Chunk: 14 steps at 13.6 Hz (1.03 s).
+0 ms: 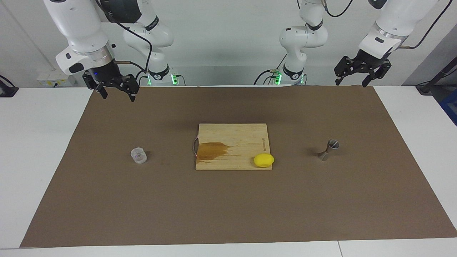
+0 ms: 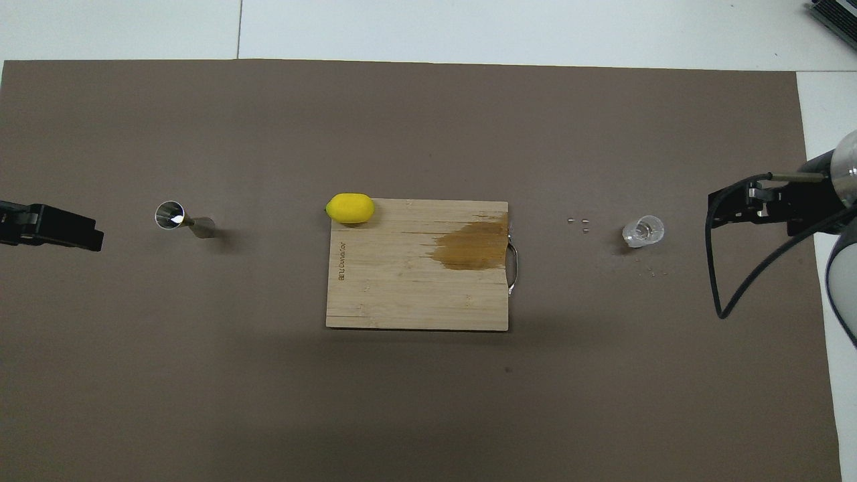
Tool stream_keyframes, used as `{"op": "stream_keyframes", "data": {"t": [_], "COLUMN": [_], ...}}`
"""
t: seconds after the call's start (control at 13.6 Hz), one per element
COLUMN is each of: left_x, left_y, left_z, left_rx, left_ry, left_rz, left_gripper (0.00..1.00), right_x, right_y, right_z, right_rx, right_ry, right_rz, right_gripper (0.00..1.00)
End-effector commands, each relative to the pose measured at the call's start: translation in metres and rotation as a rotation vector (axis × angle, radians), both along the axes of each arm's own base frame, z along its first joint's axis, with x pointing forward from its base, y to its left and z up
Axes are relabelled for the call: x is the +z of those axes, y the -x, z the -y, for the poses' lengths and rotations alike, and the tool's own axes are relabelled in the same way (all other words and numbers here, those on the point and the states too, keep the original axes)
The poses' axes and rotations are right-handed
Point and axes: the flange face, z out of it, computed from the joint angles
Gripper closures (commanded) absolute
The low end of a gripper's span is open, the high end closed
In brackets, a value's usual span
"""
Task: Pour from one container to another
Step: 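Move the left gripper toward the small silver metal cup, opening it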
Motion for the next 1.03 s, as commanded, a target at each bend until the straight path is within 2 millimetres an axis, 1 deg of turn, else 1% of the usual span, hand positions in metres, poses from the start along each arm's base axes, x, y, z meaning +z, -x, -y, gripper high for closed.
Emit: {"op": "stream_keyframes", "data": {"t": [0.0, 0.15, 0.29, 0.37, 0.44, 0.51, 0.66, 0.73, 0.88, 0.96], "left_x": [-0.004, -0.008, -0.021, -0.033, -0.050, -0.064, -0.090, -0.106, -0.130, -0.147], "left_y": [0.004, -0.002, -0.008, -0.012, -0.018, -0.017, -0.016, -0.021, -0.026, -0.025], "left_z": [0.000, 0.004, 0.007, 0.014, 0.016, 0.013, 0.000, -0.017, -0.044, -0.055], "left_rx": [-0.001, -0.008, -0.013, -0.031, -0.036, -0.029, 0.042, 0.133, 0.304, 0.376], "left_ry": [-0.035, -0.040, -0.041, -0.066, -0.082, -0.084, -0.071, -0.063, -0.011, 0.014], "left_rz": [0.007, 0.018, 0.022, 0.005, -0.020, -0.062, -0.159, -0.210, -0.282, -0.320], "left_gripper": [0.00, 0.00, 0.00, 0.00, 0.00, 0.00, 0.00, 0.00, 0.00, 0.00], "right_x": [0.003, 0.003, 0.003, 0.003, 0.003, 0.003, 0.003, 0.003, 0.003, 0.003], "right_y": [0.006, 0.006, 0.006, 0.006, 0.006, 0.006, 0.006, 0.006, 0.006, 0.006], "right_z": [0.003, 0.003, 0.003, 0.003, 0.003, 0.003, 0.003, 0.003, 0.003, 0.003], "right_rx": [0.011, 0.009, 0.011, 0.011, 0.011, 0.009, 0.009, 0.011, 0.011, 0.011], "right_ry": [0.002, 0.002, 0.002, 0.002, 0.003, 0.002, 0.002, 0.002, 0.002, 0.002], "right_rz": [-0.007, -0.007, -0.007, -0.007, -0.007, -0.007, -0.007, -0.007, -0.007, -0.007], "right_gripper": [0.00, 0.00, 0.00, 0.00, 0.00, 0.00, 0.00, 0.00, 0.00, 0.00]}}
